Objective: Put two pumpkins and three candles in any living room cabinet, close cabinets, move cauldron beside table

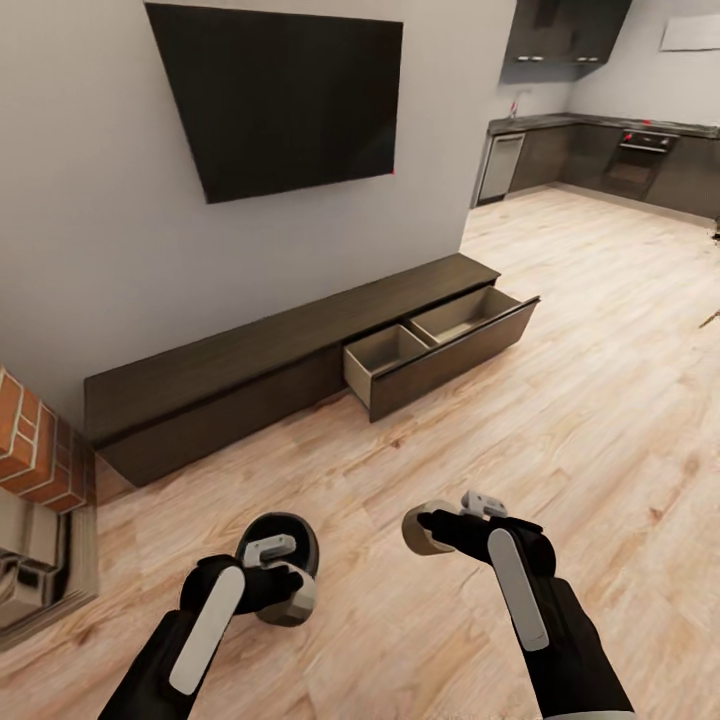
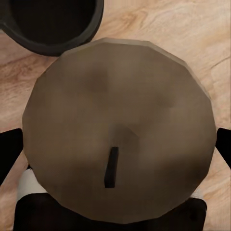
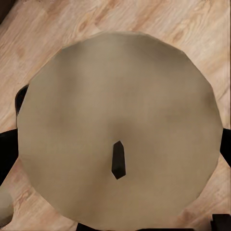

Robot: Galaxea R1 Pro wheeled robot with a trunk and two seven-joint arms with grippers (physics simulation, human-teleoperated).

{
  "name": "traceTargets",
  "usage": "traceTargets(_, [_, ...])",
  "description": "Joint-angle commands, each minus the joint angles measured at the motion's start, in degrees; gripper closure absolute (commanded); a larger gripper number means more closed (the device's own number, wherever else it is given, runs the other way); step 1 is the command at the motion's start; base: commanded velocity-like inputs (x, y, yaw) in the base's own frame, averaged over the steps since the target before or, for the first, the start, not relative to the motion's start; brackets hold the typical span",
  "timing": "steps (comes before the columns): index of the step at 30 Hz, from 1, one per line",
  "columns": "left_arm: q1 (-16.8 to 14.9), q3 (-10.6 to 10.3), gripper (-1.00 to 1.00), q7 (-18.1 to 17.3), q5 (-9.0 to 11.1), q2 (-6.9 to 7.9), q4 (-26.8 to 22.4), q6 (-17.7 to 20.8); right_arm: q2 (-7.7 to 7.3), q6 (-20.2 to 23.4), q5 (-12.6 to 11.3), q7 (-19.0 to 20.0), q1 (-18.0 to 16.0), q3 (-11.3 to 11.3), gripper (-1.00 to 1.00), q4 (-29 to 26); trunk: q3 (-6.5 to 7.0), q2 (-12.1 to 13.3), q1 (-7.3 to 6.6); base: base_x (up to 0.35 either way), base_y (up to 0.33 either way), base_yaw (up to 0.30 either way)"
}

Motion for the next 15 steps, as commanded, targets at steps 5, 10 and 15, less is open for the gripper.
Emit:
traceTargets(5, [0.0, -0.4, 1.00, 0.3, 0.0, 0.06, 2.2, -2.1, 0.18, -0.1, -0.8, -0.5, -0.1, -0.4, 1.00, 0.0, -0.28, 0.0, 0.00, 0.000, 0.000, -0.260])
traceTargets(10, [0.0, -0.4, 1.00, 0.2, 0.0, 0.17, 2.2, -2.2, 0.17, -0.9, -0.8, -0.5, -0.1, -0.5, 1.00, 0.0, -0.53, 0.0, 0.00, 0.000, 0.000, -0.256])
traceTargets(15, [0.0, -1.4, 1.00, 0.3, 0.0, -0.08, 2.2, -2.2, -0.06, -1.7, -0.8, -0.5, -0.1, -0.7, 1.00, 0.0, -0.75, 0.0, 0.00, 0.000, 0.000, -0.193])
